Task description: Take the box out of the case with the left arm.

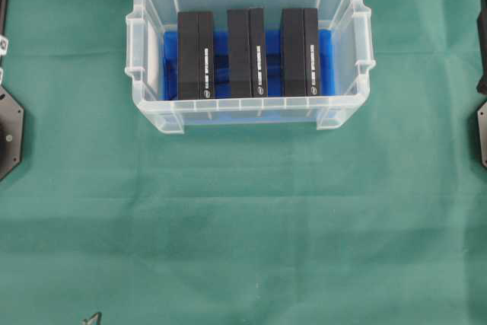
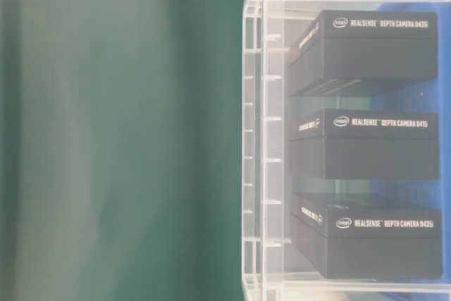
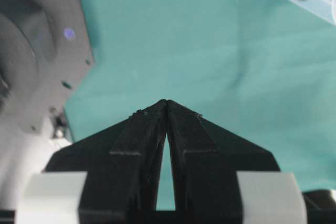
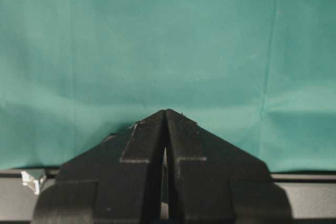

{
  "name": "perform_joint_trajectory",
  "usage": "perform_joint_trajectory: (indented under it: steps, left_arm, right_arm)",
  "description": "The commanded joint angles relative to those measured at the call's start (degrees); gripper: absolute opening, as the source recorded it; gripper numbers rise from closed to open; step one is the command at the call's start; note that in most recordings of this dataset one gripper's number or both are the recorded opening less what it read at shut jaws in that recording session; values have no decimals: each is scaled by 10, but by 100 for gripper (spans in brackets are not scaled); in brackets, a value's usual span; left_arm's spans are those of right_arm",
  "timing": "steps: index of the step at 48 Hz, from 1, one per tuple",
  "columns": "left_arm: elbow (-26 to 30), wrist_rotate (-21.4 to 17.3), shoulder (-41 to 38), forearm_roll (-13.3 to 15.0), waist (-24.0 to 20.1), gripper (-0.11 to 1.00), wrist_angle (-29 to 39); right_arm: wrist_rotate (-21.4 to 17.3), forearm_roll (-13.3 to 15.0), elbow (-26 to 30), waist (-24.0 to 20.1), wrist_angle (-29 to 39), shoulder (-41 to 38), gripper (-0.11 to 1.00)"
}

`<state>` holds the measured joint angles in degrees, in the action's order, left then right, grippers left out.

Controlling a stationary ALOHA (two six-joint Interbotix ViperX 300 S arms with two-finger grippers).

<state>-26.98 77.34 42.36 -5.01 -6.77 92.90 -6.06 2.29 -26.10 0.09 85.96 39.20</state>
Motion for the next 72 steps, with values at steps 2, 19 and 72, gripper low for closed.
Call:
perform_joint_trajectory:
  steps: [2, 19, 72]
  left_arm:
    - [9, -48, -8, -1, -61, 0, -11]
    - [13, -160, -25, 16, -163, 0, -53]
    - [-10, -96, -26, 16, -171, 81, -13]
  right_arm:
    - [-1, 1, 13, 1, -3, 0, 0]
    - [-1, 1, 13, 1, -3, 0, 0]
    - [1, 2, 12, 1, -3, 0, 0]
